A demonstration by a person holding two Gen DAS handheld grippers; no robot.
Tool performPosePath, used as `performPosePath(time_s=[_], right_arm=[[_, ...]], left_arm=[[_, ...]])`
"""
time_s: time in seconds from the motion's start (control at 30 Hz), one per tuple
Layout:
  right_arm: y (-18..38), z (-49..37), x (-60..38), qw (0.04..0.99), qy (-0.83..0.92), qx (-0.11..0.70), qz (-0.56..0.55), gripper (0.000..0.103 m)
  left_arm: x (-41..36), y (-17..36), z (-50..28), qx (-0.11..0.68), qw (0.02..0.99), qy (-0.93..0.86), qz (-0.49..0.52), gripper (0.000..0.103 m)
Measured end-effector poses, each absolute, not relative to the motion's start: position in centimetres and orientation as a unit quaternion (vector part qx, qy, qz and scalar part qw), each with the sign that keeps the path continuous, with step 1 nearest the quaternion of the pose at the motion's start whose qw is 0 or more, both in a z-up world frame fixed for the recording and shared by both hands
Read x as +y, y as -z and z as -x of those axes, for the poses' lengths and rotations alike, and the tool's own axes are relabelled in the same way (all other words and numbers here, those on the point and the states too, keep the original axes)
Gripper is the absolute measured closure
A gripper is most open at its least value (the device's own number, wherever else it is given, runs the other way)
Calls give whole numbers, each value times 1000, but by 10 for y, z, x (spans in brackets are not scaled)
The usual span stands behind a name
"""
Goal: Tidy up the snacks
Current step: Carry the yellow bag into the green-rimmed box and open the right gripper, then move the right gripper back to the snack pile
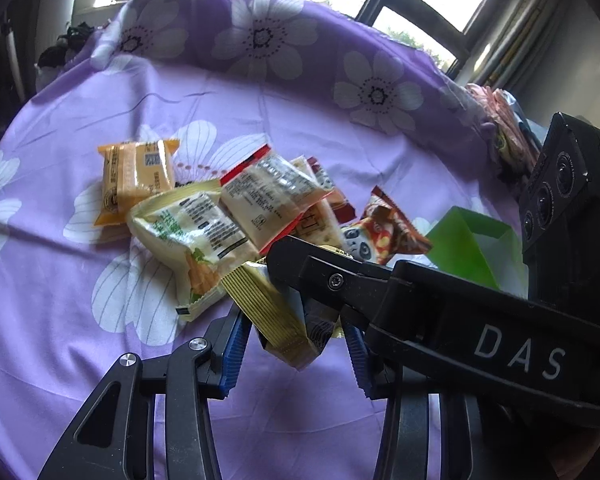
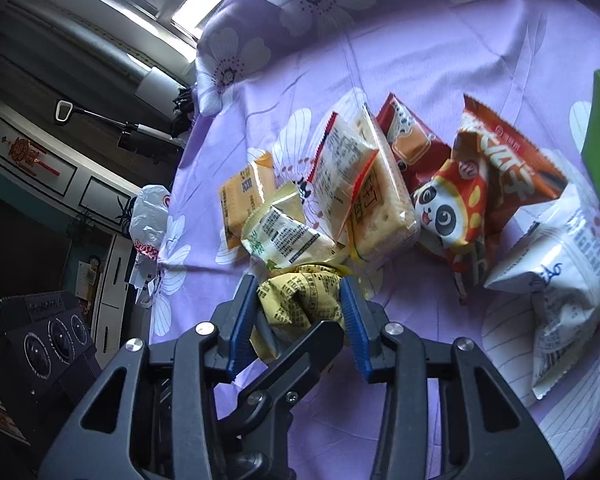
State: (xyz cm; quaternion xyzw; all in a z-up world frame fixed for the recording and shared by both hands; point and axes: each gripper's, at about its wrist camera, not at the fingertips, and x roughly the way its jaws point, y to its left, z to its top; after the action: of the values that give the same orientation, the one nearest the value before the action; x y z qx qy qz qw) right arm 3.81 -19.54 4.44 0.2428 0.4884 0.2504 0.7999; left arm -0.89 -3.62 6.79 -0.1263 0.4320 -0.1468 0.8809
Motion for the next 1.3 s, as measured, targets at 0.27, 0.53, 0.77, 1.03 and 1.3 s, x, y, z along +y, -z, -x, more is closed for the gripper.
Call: performPosePath(time_s=[0.27, 0.53, 0.77, 1.03, 1.3], right_arm=[[-103, -9, -244, 859, -202, 396, -254, 59], [-117, 15, -327, 880, -101, 349, -306, 58], [-107, 32, -385, 863, -23, 354, -360, 57], [-85, 36, -407, 833, 10, 391, -391, 50], [-98, 43, -400, 854, 30, 369, -366, 23]], left_arm=[[-95, -120, 15, 372, 901, 213, 66, 57], [-175, -131, 10, 368, 875, 313, 26, 57], [-228, -116, 8, 395, 842, 367, 1, 57], [-249, -96, 11, 436, 817, 377, 8, 57], [-207, -113, 10, 414, 843, 343, 10, 55]])
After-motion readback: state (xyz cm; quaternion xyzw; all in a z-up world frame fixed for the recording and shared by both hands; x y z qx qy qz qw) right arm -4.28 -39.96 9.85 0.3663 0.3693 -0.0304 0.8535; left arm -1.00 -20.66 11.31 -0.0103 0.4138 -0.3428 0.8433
